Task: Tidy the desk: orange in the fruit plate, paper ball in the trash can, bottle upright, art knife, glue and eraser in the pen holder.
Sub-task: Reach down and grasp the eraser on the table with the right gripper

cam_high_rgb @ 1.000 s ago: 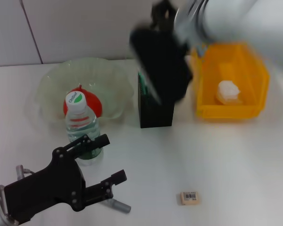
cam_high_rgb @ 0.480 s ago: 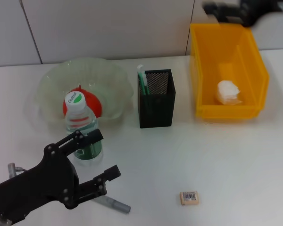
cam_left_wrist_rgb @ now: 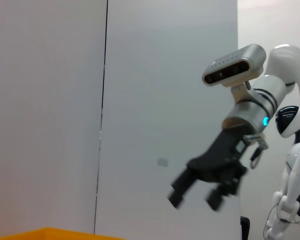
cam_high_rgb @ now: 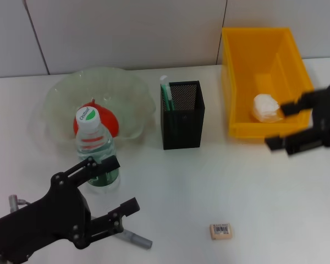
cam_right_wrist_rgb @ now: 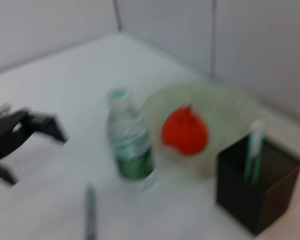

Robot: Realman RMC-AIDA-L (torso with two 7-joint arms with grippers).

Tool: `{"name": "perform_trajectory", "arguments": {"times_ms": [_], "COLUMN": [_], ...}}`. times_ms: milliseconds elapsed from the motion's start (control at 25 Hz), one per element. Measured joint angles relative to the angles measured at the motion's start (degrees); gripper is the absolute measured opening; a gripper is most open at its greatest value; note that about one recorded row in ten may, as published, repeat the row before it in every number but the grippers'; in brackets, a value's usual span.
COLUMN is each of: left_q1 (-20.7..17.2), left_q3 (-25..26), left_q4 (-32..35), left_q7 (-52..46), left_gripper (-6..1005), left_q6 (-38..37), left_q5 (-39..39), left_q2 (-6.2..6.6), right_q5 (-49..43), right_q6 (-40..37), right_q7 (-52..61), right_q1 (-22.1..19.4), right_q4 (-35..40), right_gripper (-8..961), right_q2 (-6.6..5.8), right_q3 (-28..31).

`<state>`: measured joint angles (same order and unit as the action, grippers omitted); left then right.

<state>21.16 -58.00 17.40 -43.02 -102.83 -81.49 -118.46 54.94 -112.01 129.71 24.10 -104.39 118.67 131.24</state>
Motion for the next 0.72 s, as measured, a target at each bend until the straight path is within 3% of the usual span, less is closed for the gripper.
{"name": "perform_trajectory", "arguments": {"times_ms": [120, 160, 200, 360, 400, 560, 720], "left_q1": [-0.6, -0.7, -0.9, -1.4, -1.4, -1.6, -1.7], "left_q3": [0.0, 0.0, 0.0, -0.1, -0.1, -0.1, -0.1], "left_q4": [-0.2, -0.2, -0.2, -0.2, -0.2, -0.3, -0.3], "left_q7": [0.0, 0.0, 0.0, -0.3, -0.3, -0.7, -0.7], "left_gripper": [798, 798, 798, 798, 798, 798, 798], "left_q6": [0.3, 0.5, 0.6, 0.7, 0.7, 0.8, 1.2], "left_q5": [0.0, -0.1, -0.1, -0.1, -0.1, -0.2, -0.2], "left_q2": [0.07, 0.08, 0.08, 0.08, 0.08, 0.13, 0.12], "right_q5": [-3.5, -6.0, -6.0, -14.2, -14.2, -20.5, -22.8], "right_q6": [-3.5, -3.9, -3.9, -2.2, -2.2, 1.8, 4.7], "right_q7": [3.3, 4.4, 4.4, 4.7, 4.7, 4.6, 4.6], "right_q1": [2.3, 3.8, 3.8, 8.0, 8.0, 11.2, 12.3], "right_q4": [0.1, 1.1, 1.1, 4.9, 4.9, 10.7, 13.9], "right_gripper": [842, 841, 841, 838, 838, 839, 839], "right_q2": [-0.4, -0.53, -0.53, -0.05, -0.05, 0.36, 0.42], "right_q3": [-4.6, -9.2, -9.2, -20.9, -20.9, -31.1, -36.9]}}
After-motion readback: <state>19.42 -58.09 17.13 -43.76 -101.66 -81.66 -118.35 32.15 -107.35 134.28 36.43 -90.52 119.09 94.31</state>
